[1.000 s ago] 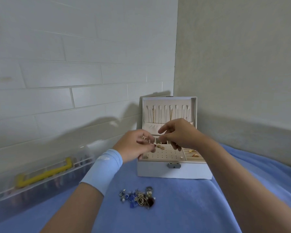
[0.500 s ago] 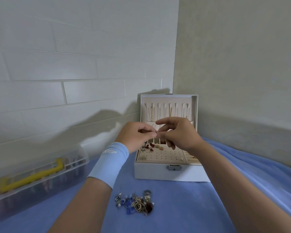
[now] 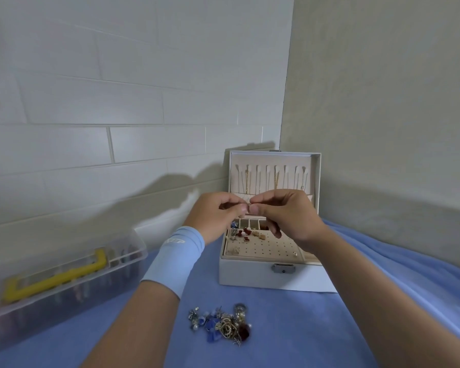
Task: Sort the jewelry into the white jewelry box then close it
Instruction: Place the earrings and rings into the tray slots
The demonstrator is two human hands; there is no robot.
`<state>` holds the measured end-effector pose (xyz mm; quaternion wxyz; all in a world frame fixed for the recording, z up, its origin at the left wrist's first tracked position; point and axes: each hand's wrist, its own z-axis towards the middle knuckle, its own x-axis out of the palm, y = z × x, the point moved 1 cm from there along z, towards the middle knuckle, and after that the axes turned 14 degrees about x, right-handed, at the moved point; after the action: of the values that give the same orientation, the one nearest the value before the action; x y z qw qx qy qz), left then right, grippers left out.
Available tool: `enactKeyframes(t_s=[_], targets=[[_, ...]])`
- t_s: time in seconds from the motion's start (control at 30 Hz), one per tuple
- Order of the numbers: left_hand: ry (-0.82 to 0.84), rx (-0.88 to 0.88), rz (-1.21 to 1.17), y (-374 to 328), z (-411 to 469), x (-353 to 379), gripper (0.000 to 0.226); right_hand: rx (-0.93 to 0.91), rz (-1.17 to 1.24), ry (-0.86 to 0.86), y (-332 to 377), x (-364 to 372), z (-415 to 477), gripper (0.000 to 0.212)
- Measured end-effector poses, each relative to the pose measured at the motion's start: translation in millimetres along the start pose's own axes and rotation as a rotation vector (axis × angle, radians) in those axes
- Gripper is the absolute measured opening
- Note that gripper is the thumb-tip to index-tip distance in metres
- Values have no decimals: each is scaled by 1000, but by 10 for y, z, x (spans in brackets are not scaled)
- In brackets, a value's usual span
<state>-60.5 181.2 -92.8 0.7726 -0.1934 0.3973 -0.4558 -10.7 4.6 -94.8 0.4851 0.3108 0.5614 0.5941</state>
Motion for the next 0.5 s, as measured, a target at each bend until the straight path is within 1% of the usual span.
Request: enactKeyframes(t_s=[0.1, 0.23, 0.37, 0.43, 0.5], targets=[[22, -43, -11, 30, -4, 8, 14, -44, -85, -30, 33, 45, -25, 5], [52, -67, 12, 20, -2, -23, 14, -76, -267, -89, 102, 61, -74, 4], [143, -87, 40, 0, -2, -81, 15, -108, -368, -94, 104, 54, -86, 2], [173, -99, 73, 21, -4, -120, 16, -108, -492, -101, 61, 59, -73, 6], [163, -102, 110, 44, 2, -156, 17, -72, -657, -77, -8, 68, -48, 7]])
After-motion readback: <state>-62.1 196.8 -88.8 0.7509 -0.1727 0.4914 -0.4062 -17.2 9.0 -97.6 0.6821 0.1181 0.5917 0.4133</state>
